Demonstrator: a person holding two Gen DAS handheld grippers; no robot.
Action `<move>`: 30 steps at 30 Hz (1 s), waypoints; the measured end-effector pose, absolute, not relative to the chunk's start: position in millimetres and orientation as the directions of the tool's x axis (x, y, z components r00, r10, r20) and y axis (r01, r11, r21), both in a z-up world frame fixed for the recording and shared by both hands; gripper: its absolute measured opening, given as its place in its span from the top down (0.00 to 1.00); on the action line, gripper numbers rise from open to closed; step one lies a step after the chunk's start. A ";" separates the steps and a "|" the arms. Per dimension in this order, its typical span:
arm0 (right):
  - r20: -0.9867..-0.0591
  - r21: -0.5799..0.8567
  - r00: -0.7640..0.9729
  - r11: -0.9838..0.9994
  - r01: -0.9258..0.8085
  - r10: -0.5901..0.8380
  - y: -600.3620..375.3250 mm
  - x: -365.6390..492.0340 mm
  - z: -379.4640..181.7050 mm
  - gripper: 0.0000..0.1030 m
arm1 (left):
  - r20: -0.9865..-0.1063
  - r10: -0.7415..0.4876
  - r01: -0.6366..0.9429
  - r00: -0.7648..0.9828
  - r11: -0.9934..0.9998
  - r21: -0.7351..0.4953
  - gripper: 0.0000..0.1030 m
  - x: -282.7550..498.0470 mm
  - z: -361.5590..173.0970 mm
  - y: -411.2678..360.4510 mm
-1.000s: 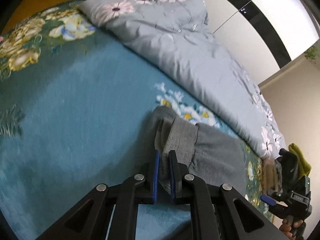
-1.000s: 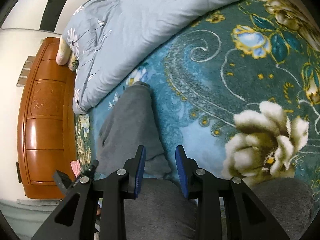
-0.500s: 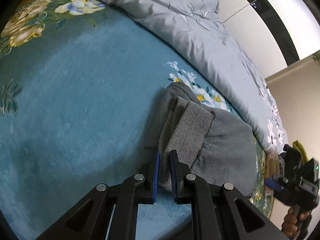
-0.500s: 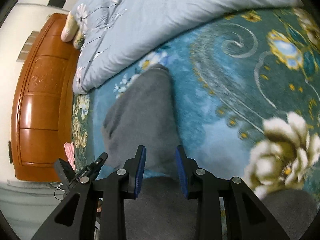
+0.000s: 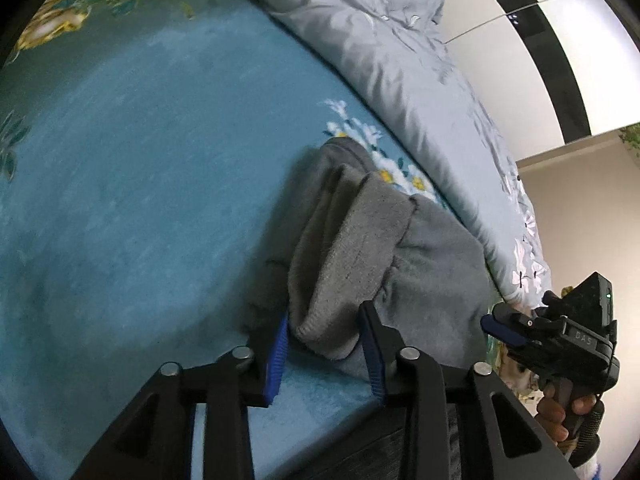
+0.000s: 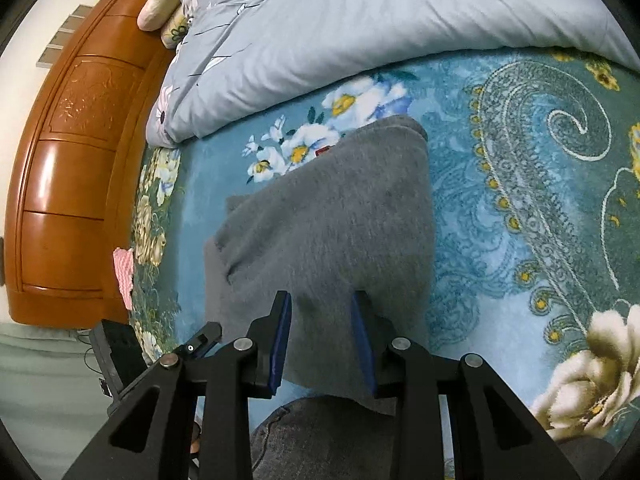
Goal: Fold clothes
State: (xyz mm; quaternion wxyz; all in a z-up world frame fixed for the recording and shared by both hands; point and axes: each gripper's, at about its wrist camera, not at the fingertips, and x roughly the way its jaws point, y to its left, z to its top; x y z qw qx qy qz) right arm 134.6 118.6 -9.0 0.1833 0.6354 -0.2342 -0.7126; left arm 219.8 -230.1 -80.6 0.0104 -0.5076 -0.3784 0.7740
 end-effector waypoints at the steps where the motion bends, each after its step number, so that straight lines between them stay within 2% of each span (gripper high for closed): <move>1: -0.822 0.563 -0.126 -0.826 -0.034 -0.556 118.3 134.8 -7.7 0.69 | -0.778 0.393 0.362 -0.490 -0.720 -0.592 0.84 218.6 -78.9 -229.0; 3: -0.824 0.560 -0.126 -0.828 -0.030 -0.553 118.0 135.1 -5.6 0.69 | -0.754 0.379 0.344 -0.536 -0.718 -0.605 0.88 221.9 -69.9 -231.5; 8: -0.817 0.565 -0.145 -0.825 -0.006 -0.558 117.4 135.4 3.1 0.69 | -0.730 0.346 0.355 -0.590 -0.701 -0.619 0.88 228.2 -61.1 -250.7; 10: -0.807 0.577 -0.154 -0.817 0.003 -0.570 116.5 135.3 5.6 0.67 | -0.756 0.365 0.374 -0.543 -0.701 -0.607 0.87 225.1 -73.7 -249.7; 12: -0.809 0.576 -0.142 -0.818 0.008 -0.571 114.7 134.3 2.7 0.61 | -0.779 0.371 0.392 -0.505 -0.706 -0.590 0.83 224.0 -83.1 -247.6; 15: -0.819 0.565 -0.122 -0.825 -0.007 -0.560 115.3 133.3 -6.4 0.61 | -0.784 0.376 0.406 -0.493 -0.697 -0.590 0.75 227.1 -83.4 -248.1; 17: -0.814 0.572 -0.129 -0.820 -0.012 -0.566 119.4 133.3 -4.4 0.61 | -0.795 0.357 0.406 -0.490 -0.714 -0.570 0.75 226.9 -75.1 -253.7; 20: -0.813 0.568 -0.151 -0.823 0.005 -0.562 125.3 131.2 4.6 0.61 | -0.788 0.334 0.366 -0.517 -0.746 -0.556 0.75 221.7 -52.6 -260.3; 24: -0.816 0.557 -0.185 -0.830 -0.003 -0.547 133.2 122.8 8.9 0.61 | -0.748 0.378 0.257 -0.545 -0.774 -0.578 0.70 200.6 -28.5 -244.2; 27: -0.809 0.570 -0.172 -0.821 -0.003 -0.562 127.7 119.2 1.4 0.61 | -0.770 0.390 0.175 -0.505 -0.828 -0.533 0.68 176.5 -30.1 -213.3; 30: -0.820 0.559 -0.146 -0.829 0.002 -0.553 121.4 118.4 -9.2 0.61 | -0.810 0.388 0.159 -0.439 -0.854 -0.495 0.68 160.4 -50.0 -194.7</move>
